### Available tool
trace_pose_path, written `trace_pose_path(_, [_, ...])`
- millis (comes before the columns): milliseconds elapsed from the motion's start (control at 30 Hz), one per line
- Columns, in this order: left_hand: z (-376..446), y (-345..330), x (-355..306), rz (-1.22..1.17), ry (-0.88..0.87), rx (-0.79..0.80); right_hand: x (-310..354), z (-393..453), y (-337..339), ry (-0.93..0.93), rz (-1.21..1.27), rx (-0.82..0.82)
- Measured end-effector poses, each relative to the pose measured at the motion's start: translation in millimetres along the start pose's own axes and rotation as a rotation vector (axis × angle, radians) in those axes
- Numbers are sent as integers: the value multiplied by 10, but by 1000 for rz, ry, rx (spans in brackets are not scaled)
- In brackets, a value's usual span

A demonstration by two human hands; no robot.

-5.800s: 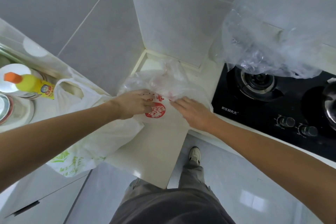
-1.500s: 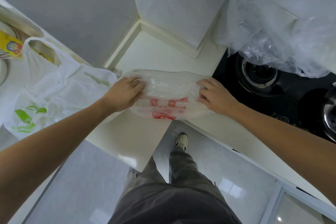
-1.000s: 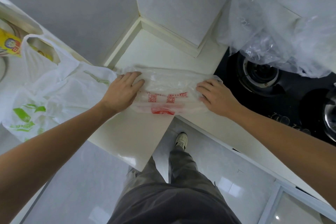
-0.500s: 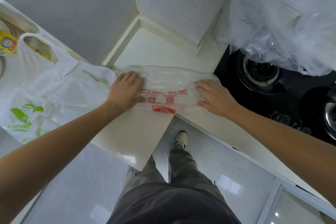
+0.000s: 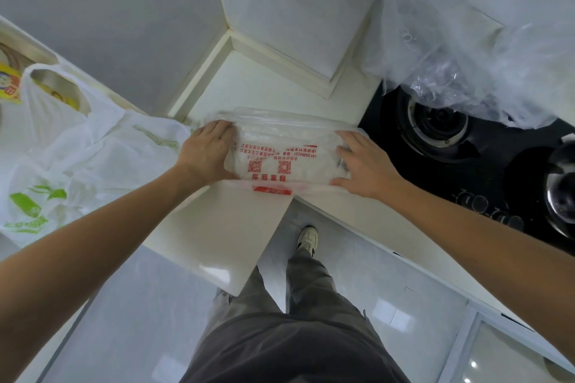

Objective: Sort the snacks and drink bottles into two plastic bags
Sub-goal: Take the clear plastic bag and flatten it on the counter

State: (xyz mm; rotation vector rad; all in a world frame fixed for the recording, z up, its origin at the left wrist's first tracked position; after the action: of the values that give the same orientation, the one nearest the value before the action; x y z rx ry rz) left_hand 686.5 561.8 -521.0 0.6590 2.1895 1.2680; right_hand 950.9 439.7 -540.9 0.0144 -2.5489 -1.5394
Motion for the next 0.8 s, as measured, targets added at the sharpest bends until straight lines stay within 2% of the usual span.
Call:
trace_pose_path(200, [55, 31, -44, 11, -12, 56, -42, -5, -29, -24, 113, 38])
trace_pose_path(800, [39, -54, 39, 36, -59, 42, -24, -9, -85, 0, 201, 24])
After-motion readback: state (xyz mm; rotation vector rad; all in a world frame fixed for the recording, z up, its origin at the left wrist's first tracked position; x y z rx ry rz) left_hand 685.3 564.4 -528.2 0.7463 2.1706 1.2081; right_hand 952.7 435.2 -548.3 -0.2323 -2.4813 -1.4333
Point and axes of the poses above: each hand's wrist, its own z-axis towards the middle knuckle, its own y-axis out of the back of the hand, x = y × z, the point moved 9 cm from there along z, towards the middle knuckle, and after that the axes turned 9 degrees about x, right-handed, at the moved point
